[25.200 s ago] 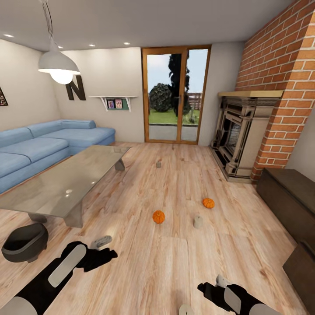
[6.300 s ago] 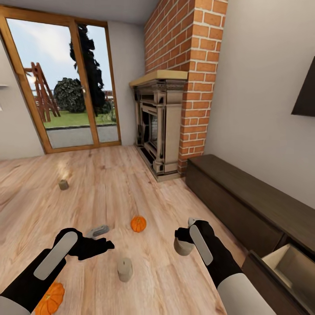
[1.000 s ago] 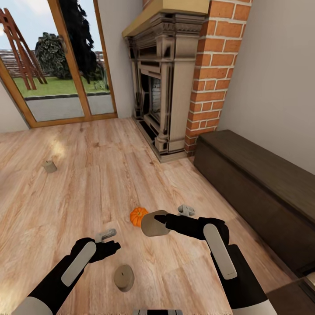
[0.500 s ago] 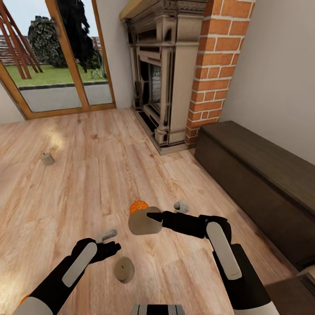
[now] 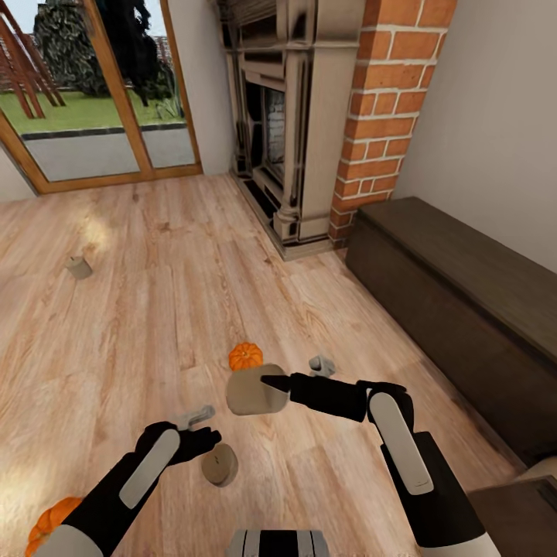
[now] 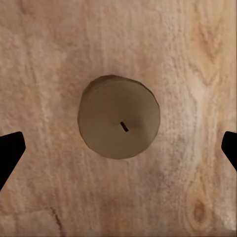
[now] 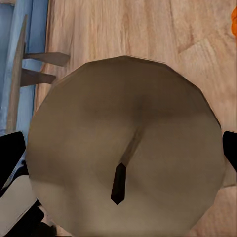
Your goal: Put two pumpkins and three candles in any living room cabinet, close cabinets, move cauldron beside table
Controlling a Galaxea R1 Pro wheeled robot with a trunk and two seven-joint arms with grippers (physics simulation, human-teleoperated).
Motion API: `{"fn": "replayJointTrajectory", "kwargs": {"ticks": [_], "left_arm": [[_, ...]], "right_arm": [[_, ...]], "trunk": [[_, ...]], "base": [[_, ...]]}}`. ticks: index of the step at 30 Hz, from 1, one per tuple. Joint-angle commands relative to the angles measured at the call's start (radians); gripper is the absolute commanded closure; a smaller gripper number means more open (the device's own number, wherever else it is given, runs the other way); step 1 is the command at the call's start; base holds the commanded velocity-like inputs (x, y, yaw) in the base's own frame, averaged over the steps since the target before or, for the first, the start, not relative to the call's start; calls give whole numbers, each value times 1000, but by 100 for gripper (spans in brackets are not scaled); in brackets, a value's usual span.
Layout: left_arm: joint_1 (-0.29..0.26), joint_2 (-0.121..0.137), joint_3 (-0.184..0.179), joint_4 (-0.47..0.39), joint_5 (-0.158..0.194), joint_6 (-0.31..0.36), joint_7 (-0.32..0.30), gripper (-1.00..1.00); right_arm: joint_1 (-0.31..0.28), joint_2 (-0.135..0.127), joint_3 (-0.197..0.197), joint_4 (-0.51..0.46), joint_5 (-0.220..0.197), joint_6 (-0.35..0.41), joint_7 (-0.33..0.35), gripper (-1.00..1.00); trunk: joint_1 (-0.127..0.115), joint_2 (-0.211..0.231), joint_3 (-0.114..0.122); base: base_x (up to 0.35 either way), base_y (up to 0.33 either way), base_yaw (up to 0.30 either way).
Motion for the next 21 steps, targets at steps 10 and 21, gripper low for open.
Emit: {"fn": "replayJointTrajectory", "kwargs": {"ticks": [10, 21], "left_arm": [[-1, -2, -5, -1, 2, -1, 10, -100], [-1, -4, -6, -1, 3, -1, 10, -100]], "right_arm": [[-1, -6, -1, 3, 5, 4, 28, 100], [-1, -6, 1, 3, 4, 4, 29, 100]], "trunk": [[4, -3, -40], [9, -5, -82]], "base": [[0, 0, 0], [0, 0, 0]]}}
